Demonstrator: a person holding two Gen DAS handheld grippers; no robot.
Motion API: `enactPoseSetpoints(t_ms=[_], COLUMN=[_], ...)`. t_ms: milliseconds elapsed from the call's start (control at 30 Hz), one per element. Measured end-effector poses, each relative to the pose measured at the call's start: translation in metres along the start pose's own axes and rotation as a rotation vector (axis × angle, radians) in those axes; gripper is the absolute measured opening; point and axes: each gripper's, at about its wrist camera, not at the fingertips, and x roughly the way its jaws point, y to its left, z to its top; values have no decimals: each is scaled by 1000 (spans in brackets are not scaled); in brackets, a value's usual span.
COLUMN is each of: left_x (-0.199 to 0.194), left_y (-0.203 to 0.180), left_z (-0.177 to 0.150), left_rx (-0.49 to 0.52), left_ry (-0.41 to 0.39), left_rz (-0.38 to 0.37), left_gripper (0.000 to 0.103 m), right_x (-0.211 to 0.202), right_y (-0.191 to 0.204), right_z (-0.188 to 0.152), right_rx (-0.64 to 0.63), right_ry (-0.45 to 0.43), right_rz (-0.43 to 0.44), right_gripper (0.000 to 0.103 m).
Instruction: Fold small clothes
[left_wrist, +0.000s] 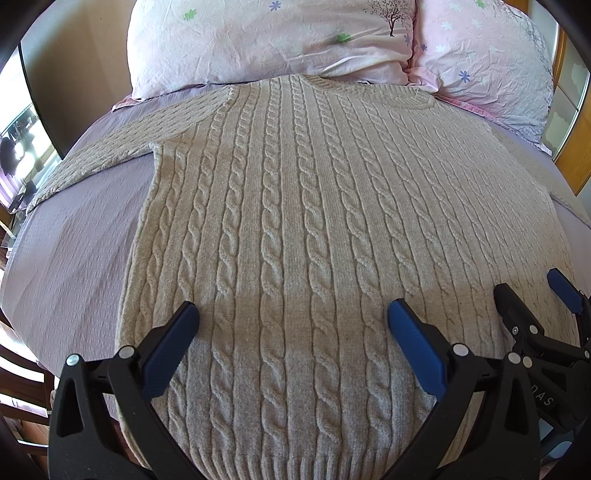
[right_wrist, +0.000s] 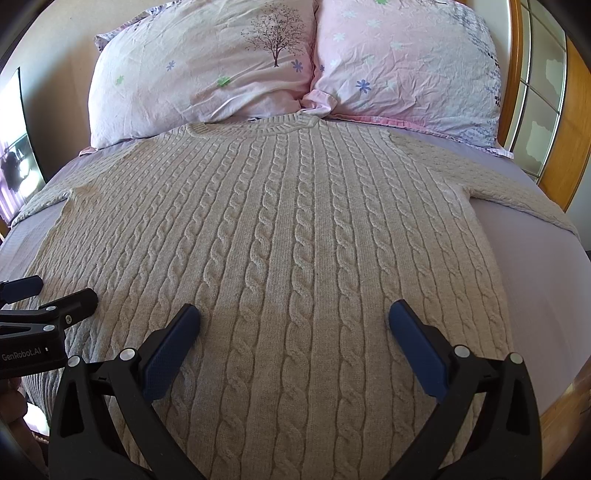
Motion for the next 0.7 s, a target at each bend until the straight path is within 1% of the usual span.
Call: enactPoseSetpoints(t_ms=[700], left_x=[0], left_y=[0], left_z=[0], left_rx=[0], left_ry=[-3], left_rz=[0], left_gripper=[101], right_x=[-1], right_y=[2], right_z=[-1], right_rx=[0], right_ry=[-1], right_rz=[0], right_gripper=[102])
